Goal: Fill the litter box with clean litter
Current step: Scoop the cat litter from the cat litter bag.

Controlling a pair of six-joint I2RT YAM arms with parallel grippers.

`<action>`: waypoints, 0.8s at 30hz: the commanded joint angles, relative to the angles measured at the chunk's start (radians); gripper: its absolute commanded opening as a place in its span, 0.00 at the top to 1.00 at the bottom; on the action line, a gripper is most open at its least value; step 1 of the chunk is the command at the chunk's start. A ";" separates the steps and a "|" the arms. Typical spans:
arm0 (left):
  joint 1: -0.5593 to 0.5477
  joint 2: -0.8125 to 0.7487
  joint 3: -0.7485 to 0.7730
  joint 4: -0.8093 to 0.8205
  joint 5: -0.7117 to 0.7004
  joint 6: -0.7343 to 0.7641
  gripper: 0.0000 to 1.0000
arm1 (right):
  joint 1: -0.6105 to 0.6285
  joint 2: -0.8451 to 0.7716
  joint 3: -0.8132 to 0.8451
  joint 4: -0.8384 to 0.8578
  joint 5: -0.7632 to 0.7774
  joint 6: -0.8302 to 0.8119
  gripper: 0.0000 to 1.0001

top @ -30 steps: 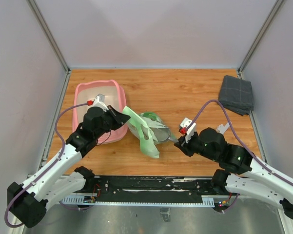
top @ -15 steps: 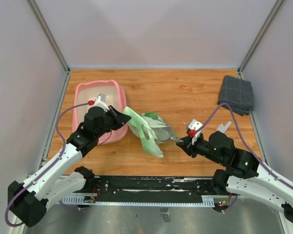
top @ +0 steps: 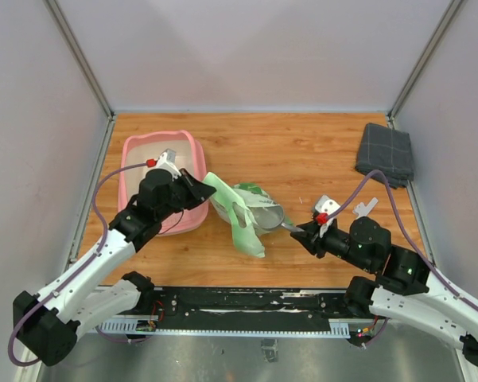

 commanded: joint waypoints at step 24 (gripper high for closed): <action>0.021 -0.133 -0.003 -0.016 0.084 0.140 1.00 | 0.266 0.061 -0.164 0.366 0.174 -0.299 0.99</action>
